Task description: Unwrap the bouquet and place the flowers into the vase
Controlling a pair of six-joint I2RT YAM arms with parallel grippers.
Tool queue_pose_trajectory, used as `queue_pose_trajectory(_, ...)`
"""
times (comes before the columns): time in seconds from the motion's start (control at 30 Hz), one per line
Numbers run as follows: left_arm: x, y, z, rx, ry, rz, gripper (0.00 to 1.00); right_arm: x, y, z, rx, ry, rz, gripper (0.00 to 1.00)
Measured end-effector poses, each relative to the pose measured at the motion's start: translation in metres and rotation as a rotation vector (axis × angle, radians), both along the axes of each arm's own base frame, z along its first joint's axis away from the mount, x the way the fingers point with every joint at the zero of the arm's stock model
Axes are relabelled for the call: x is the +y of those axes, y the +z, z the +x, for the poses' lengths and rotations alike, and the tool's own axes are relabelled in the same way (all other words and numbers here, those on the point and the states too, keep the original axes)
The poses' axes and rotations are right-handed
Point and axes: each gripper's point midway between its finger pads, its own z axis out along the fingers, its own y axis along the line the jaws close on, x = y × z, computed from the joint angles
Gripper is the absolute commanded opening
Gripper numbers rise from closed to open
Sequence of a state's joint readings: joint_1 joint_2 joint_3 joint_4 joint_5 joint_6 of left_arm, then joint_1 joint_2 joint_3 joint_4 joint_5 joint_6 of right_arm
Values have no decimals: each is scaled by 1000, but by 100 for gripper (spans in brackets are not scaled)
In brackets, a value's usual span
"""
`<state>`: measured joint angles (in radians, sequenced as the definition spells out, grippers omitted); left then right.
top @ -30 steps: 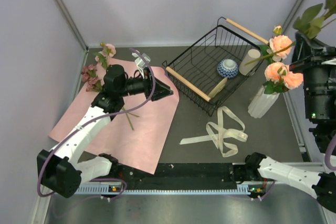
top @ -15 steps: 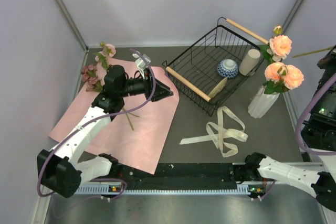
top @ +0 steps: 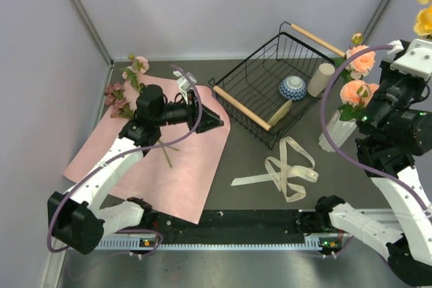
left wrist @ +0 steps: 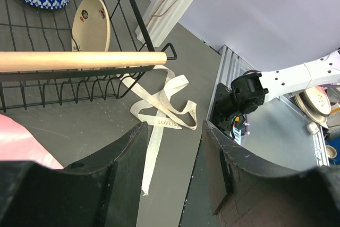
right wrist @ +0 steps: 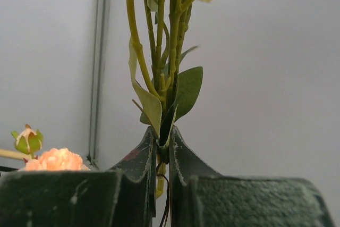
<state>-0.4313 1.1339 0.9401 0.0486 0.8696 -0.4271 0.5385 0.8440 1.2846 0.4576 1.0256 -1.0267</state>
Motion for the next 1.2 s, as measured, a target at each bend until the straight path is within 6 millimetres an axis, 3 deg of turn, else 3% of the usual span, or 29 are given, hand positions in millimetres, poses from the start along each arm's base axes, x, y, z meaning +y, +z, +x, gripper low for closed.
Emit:
queue_pose_trajectory(0.33, -4, -2, -6, -17, -14, 14, 51, -21, -49, 27, 32, -44, 128, 0)
queue_pose_trajectory(0.63, -11, -9, -16, -16, -42, 43, 51, -24, -100, 45, 93, -26, 176, 0)
queue_pose_trajectory(0.97, -13, -12, -17, -23, -43, 54, 51, -24, -115, 34, 56, 19, 205, 0)
queue_pose_trajectory(1.2, -13, -11, -18, -30, -41, 56, 51, -15, -140, 49, 108, 67, 193, 5)
